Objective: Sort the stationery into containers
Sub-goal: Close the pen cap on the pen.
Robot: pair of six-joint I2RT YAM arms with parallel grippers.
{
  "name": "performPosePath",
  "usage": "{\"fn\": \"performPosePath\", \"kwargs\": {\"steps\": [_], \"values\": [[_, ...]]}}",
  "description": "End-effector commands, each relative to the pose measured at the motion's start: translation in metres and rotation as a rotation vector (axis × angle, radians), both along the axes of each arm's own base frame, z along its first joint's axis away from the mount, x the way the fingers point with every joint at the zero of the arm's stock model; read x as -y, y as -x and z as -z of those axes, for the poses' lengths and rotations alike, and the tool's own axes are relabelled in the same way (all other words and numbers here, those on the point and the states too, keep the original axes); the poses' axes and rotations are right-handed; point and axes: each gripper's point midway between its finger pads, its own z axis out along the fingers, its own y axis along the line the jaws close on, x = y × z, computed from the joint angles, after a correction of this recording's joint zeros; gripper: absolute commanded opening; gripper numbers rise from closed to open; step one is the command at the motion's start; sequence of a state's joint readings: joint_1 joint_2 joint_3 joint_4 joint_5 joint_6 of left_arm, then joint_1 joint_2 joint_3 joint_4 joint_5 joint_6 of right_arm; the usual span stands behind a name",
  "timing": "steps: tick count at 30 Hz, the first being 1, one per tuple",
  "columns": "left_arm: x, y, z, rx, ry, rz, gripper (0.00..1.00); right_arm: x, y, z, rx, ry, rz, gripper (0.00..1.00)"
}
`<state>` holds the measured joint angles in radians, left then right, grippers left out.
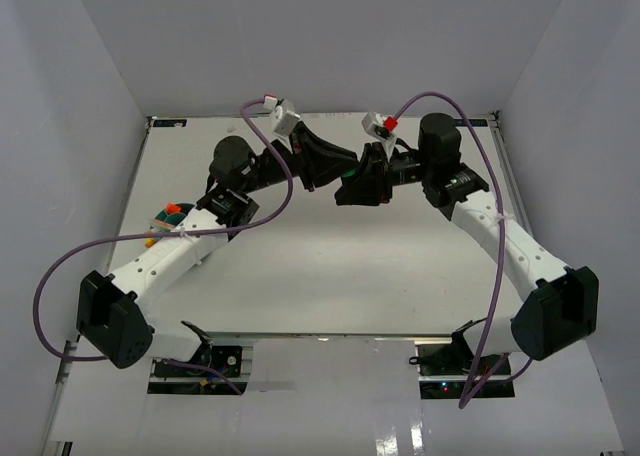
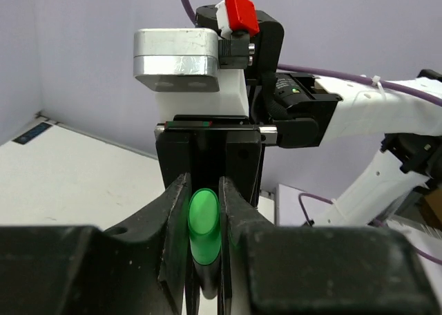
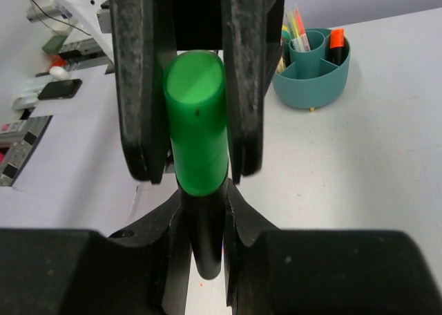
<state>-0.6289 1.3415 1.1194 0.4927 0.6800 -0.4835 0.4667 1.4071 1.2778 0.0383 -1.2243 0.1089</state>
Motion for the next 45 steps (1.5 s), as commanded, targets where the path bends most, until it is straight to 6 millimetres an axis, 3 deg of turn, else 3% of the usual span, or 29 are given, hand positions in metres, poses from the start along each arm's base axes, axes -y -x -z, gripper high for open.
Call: {"fn": "performPosePath", "kwargs": {"steps": [1,6,16,21,30,34,37,45], "values": [[0.018,0.116,0.156,-0.539,-0.429,0.573,0.0,0.012,-0.005,-0.115,0.477,-0.293,0.199,0.08],[0.016,0.12,0.174,-0.554,-0.488,0.63,0.0,0.017,0.0,-0.086,0.483,-0.276,0.246,0.08],[0.002,0.123,0.193,-0.507,-0.564,0.647,0.0,0.025,0.01,-0.066,0.464,-0.26,0.27,0.08],[-0.003,0.128,0.197,-0.52,-0.57,0.668,0.0,0.025,0.017,-0.07,0.469,-0.268,0.248,0.08],[-0.012,0.14,0.197,-0.543,-0.562,0.688,0.0,0.027,0.02,-0.105,0.55,-0.335,0.252,0.08],[-0.014,0.143,0.196,-0.562,-0.552,0.686,0.0,0.025,0.02,-0.111,0.546,-0.353,0.235,0.08],[-0.01,0.137,0.19,-0.538,-0.54,0.661,0.0,0.024,0.021,-0.103,0.52,-0.344,0.217,0.08],[0.005,0.12,0.17,-0.505,-0.498,0.632,0.0,0.025,0.027,-0.054,0.417,-0.28,0.206,0.08]]}}
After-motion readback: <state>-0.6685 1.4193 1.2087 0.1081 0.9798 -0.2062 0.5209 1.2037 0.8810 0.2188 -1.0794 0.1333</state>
